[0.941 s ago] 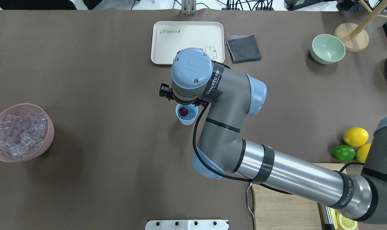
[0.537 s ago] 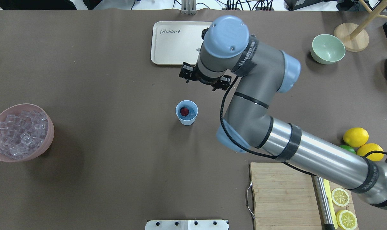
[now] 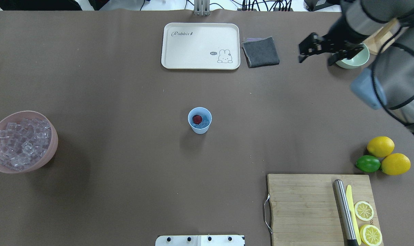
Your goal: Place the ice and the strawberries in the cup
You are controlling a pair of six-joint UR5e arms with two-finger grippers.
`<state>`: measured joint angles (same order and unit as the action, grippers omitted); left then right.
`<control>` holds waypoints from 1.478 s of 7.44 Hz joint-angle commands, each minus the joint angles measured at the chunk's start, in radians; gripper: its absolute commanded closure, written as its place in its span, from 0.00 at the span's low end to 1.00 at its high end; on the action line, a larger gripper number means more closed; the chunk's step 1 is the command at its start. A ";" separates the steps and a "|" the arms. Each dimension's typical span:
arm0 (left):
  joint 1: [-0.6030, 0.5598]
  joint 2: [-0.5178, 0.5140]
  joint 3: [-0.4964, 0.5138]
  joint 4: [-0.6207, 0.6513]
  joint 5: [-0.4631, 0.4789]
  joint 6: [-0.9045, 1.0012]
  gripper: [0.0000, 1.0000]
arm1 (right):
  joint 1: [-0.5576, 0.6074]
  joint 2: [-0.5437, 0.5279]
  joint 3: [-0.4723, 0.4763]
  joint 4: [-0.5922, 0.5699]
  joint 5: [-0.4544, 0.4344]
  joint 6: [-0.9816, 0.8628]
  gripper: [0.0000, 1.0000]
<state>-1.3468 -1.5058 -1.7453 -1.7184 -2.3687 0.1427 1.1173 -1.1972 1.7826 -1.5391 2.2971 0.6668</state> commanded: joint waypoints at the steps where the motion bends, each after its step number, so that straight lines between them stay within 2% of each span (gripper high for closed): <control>1: 0.002 0.012 0.000 -0.001 -0.001 0.000 0.01 | 0.242 -0.273 -0.008 0.005 -0.045 -0.554 0.02; 2: 0.002 0.013 0.000 -0.001 -0.001 0.000 0.01 | 0.327 -0.330 -0.024 0.004 -0.048 -0.672 0.01; 3: 0.002 0.016 0.000 -0.003 -0.001 0.000 0.01 | 0.379 -0.376 -0.026 0.005 -0.047 -0.680 0.01; 5: 0.000 0.018 0.000 -0.003 -0.003 0.000 0.01 | 0.407 -0.494 -0.019 0.005 -0.050 -0.676 0.01; 7: 0.000 0.022 0.000 -0.001 -0.004 0.000 0.01 | 0.424 -0.542 -0.017 0.005 -0.054 -0.670 0.01; 8: 0.000 0.027 0.001 -0.001 -0.004 0.000 0.01 | 0.427 -0.530 -0.023 0.005 -0.048 -0.668 0.01; 10: 0.000 0.026 0.001 -0.003 -0.004 0.000 0.01 | 0.429 -0.492 -0.022 -0.082 -0.041 -0.677 0.01; 11: 0.000 0.027 0.001 -0.003 -0.004 0.000 0.01 | 0.434 -0.514 -0.025 -0.084 -0.038 -0.671 0.01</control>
<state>-1.3468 -1.4798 -1.7443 -1.7206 -2.3735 0.1427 1.5466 -1.7004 1.7589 -1.5987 2.2556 -0.0073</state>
